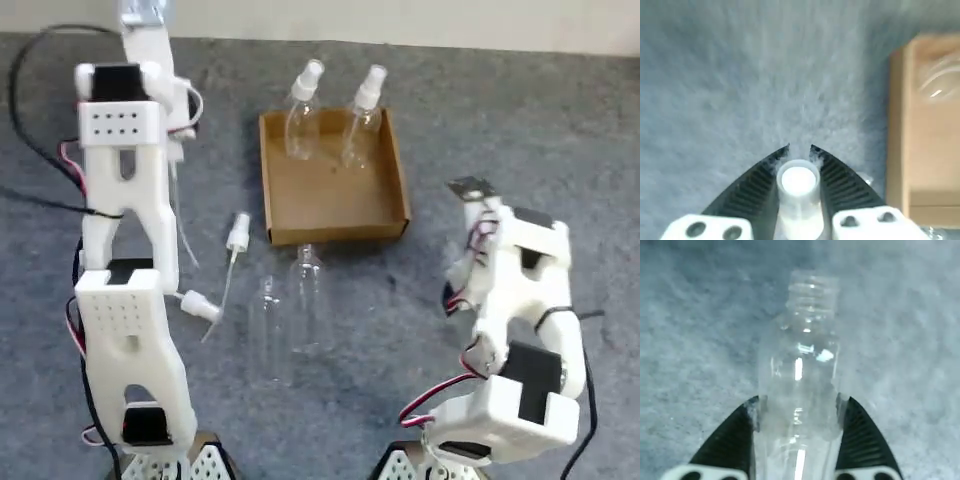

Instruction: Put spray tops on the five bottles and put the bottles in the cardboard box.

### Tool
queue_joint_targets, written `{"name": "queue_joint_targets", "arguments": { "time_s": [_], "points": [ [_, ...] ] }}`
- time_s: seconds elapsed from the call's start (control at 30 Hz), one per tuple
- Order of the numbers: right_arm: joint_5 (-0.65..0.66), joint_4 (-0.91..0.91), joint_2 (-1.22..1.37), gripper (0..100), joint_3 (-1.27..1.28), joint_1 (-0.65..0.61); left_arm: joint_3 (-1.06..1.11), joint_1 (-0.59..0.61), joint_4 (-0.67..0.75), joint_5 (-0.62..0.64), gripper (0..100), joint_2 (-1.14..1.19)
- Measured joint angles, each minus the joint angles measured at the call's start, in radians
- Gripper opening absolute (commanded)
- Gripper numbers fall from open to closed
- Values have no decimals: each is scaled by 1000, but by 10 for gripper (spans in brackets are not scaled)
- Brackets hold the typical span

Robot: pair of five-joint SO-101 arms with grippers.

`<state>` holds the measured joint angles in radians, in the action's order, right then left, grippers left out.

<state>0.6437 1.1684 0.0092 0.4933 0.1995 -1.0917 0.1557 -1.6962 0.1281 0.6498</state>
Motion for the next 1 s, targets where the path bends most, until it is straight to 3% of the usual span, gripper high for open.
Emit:
{"name": "queue_joint_targets", "arguments": {
  "time_s": [0.1, 0.23, 0.4, 0.6, 0.77, 1.0],
  "points": [
    [0, 21, -32, 22, 0, -57, -173, -2, -49, -43, 2, -2],
    [0, 57, -110, 22, 0, -64, -175, 25, -58, -91, 2, -18],
    [0, 68, -183, 22, 9, -69, 21, 109, -61, -256, 2, -141],
    [0, 72, -195, 22, 71, -71, 364, 118, -61, -489, 2, -190],
    [0, 46, -195, 22, 72, -71, 539, 118, 26, -526, 2, -129],
    [0, 43, -196, 22, 121, -71, 555, -2, 161, -526, 33, 58]
  ]
}}
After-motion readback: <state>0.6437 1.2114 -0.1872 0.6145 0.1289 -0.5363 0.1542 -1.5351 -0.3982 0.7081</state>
